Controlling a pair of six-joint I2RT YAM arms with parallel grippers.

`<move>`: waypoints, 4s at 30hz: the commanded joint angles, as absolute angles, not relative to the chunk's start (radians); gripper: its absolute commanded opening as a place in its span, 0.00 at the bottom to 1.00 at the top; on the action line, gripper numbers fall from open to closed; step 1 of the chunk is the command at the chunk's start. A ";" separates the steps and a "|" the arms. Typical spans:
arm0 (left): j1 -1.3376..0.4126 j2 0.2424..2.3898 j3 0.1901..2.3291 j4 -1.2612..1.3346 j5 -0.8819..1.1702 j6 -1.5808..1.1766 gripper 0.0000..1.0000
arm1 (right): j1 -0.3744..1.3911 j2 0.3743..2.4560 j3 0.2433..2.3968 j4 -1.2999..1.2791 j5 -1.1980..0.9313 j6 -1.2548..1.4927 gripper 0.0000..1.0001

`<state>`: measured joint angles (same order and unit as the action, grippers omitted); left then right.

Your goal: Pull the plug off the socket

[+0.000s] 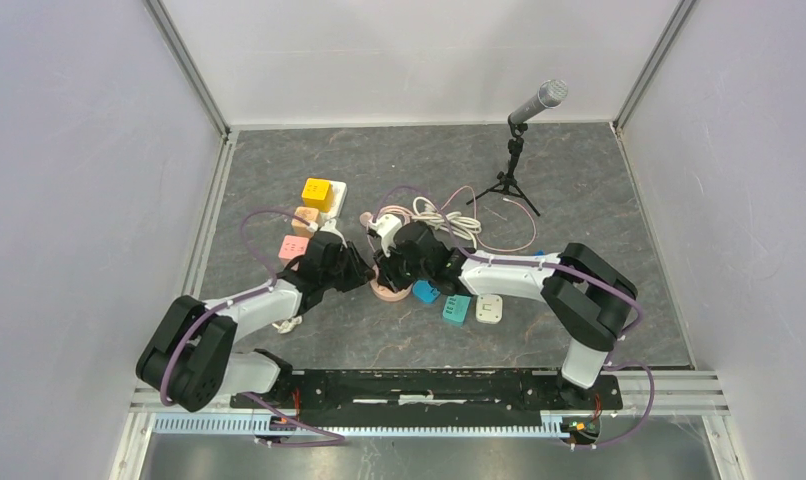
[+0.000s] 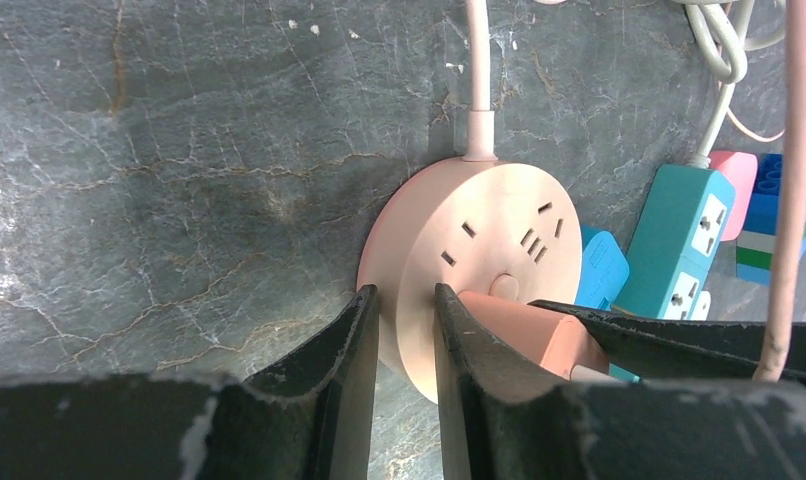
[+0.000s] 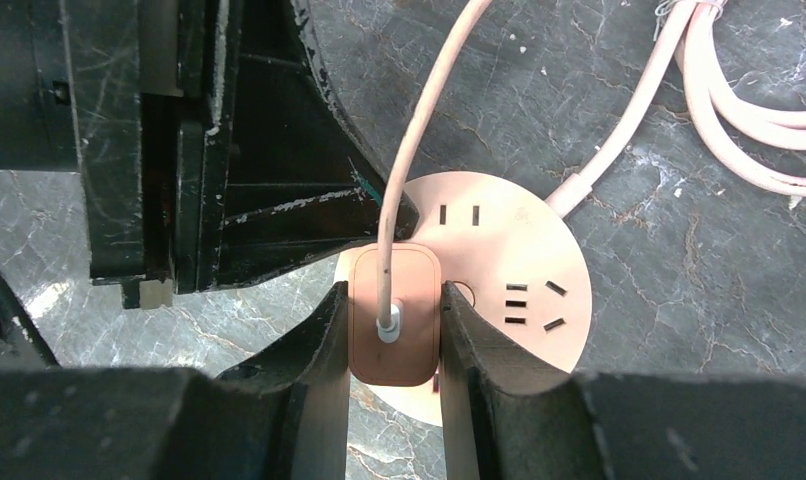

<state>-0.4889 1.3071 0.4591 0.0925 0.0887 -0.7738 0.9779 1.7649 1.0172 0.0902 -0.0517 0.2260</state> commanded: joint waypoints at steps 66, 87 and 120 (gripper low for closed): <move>-0.402 1.413 0.403 -0.054 0.229 -0.787 0.30 | 0.986 1.677 1.030 0.170 -0.053 0.017 0.00; -0.403 1.463 0.413 -0.031 0.286 -0.776 0.27 | 1.022 1.675 1.019 0.212 0.030 -0.024 0.00; -0.403 1.339 0.514 -0.127 0.284 -0.783 0.32 | 0.833 1.507 0.916 0.203 0.109 0.186 0.00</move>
